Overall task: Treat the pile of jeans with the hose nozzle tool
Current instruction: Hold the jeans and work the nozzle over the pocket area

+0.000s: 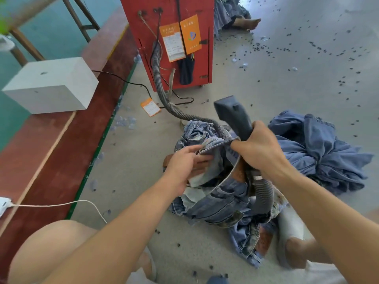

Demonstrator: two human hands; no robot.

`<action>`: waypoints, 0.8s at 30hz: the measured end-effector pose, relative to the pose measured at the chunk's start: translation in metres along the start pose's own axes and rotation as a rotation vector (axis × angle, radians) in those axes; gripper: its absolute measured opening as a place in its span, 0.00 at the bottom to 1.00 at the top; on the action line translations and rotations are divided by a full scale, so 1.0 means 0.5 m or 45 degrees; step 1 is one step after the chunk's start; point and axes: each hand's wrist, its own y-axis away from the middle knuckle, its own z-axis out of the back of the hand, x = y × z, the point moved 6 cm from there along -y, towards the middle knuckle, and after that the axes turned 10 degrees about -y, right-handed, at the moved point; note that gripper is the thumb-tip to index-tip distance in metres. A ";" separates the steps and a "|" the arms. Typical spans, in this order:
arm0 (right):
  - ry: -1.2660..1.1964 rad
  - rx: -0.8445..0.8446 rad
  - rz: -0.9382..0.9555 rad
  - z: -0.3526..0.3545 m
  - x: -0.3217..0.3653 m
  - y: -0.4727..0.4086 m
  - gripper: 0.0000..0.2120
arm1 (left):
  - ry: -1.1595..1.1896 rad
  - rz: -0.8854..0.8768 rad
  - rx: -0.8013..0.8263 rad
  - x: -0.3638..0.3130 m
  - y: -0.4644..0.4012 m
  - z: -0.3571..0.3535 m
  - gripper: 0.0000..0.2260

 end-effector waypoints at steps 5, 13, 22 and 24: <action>-0.431 0.201 -0.164 0.026 -0.021 -0.014 0.07 | -1.033 -0.108 -0.319 0.049 -0.024 0.037 0.22; -0.699 0.206 -0.412 0.068 -0.046 -0.027 0.05 | -0.537 -0.188 0.081 0.017 -0.054 0.082 0.10; -0.700 0.244 -0.501 0.082 -0.071 -0.045 0.07 | -0.289 -0.139 0.196 0.039 -0.047 0.102 0.11; -0.629 0.180 -0.497 0.098 -0.077 -0.052 0.06 | 0.025 -0.153 0.272 0.019 -0.036 0.101 0.17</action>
